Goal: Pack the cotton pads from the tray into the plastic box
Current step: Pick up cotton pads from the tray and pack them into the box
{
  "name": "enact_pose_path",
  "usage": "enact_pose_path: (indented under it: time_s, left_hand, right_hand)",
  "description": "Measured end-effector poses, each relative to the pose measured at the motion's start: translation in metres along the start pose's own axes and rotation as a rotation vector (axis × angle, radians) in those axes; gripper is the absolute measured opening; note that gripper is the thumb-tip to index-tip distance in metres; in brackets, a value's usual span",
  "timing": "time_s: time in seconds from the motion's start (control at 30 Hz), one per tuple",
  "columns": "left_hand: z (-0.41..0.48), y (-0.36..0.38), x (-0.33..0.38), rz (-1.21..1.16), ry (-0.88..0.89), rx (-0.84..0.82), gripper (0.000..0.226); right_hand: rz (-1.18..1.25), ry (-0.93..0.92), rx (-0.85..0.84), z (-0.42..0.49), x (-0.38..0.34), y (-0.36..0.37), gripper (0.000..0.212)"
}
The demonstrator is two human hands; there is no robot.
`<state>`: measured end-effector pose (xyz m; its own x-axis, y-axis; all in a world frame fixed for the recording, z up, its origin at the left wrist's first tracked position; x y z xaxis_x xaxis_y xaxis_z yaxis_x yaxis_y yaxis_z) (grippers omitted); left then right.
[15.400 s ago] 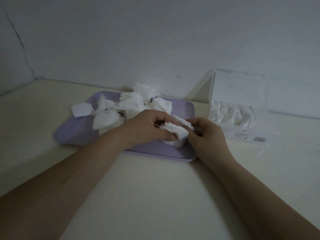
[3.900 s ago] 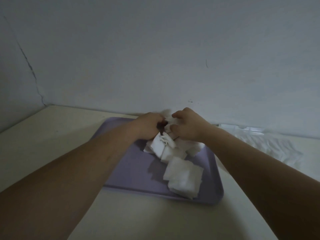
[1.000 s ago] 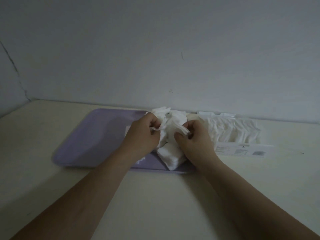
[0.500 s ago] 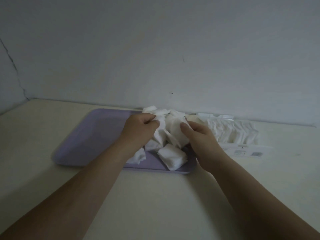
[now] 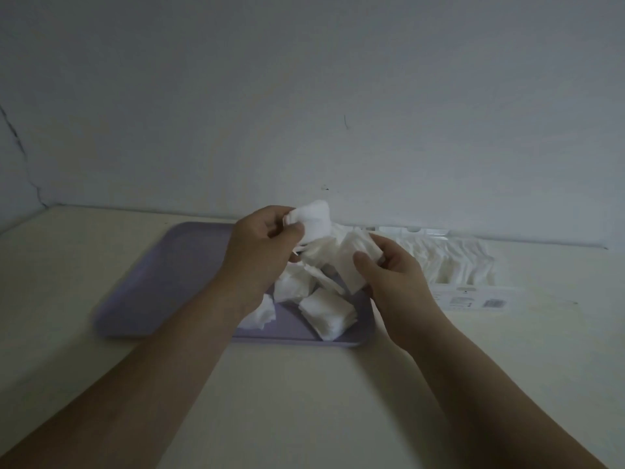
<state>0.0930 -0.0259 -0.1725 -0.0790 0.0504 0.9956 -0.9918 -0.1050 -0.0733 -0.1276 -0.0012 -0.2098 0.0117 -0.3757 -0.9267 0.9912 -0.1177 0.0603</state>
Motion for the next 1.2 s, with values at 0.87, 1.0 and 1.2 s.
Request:
enact_pose_path:
  time_s: [0.87, 1.0, 1.2]
  left_hand:
    - [-0.023, 0.052, -0.008, 0.164, -0.003, -0.435, 0.022]
    - [-0.023, 0.049, -0.002, 0.128, 0.013, -0.461, 0.015]
    - [-0.028, 0.054, 0.003, 0.254, 0.094, -0.412, 0.014]
  right_hand:
    - [0.456, 0.131, -0.041, -0.003, -0.003, 0.003, 0.026]
    - [0.434, 0.128, -0.001, -0.002, -0.002, -0.004, 0.017]
    - [0.365, 0.129, -0.122, -0.005, -0.004, 0.006, 0.023]
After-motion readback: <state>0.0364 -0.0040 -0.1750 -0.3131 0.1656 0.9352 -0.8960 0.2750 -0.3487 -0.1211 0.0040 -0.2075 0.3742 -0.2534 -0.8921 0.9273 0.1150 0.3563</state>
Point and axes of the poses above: each hand's wrist, its own z-axis towards the middle knuckle, its own y-axis out of the palm, x = y × z, the point moved 10 cm from there along z, towards the middle knuckle, and after that the axes turned 12 degrees about -y, right-handed, at the moved point
